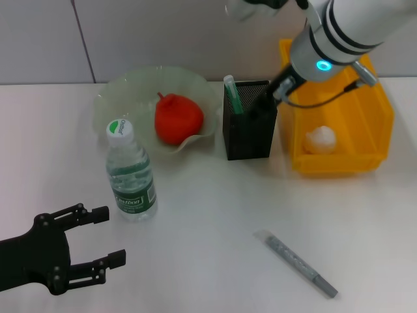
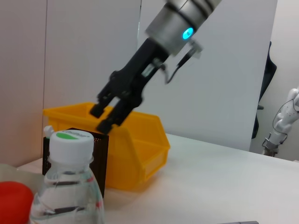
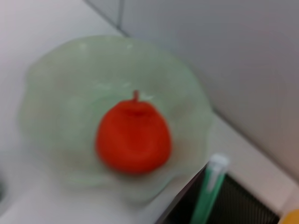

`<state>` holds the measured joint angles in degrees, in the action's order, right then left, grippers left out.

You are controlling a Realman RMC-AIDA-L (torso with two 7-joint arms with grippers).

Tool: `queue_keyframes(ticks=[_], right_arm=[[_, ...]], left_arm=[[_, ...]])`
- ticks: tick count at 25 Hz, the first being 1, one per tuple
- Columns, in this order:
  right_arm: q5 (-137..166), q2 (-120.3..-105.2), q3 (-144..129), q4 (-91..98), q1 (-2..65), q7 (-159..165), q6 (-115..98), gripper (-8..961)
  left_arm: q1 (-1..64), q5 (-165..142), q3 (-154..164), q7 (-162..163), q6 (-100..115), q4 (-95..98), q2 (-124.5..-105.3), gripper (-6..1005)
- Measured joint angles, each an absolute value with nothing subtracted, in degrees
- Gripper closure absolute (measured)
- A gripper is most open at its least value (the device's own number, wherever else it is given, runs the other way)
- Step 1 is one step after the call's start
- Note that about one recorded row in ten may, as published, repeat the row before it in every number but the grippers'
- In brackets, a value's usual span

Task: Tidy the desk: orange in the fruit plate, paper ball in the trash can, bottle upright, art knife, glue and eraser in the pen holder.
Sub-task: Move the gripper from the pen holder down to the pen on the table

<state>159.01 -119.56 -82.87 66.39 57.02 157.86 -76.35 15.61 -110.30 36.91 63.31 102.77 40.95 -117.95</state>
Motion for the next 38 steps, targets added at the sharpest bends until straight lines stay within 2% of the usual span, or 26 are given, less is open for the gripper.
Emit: queue_keyframes(ticks=[3,10,21,38], right_arm=[[156.22,-119.58,-83.76,71.62,56.82,158.58,-87.52,305],[153.68,-119.61,-88.52,71.15,56.90,161.60,-93.80,308],[148.88,-119.89,-97.77,57.99,57.47,165.25,-89.44,313],[145.28,-119.88,-101.90,51.36,58.05,166.04,-83.85,320]], left_arm=[[15.66,-110.30,36.92,63.30,102.72,40.96,-117.95,187],[15.74,-110.30,37.06,62.65,102.72,40.95,-117.95,187],[16.01,-111.13,37.53,62.23,102.20,40.96,-117.88,186],[16.09,-111.18,37.53,61.75,101.38,40.45,-117.95,186]])
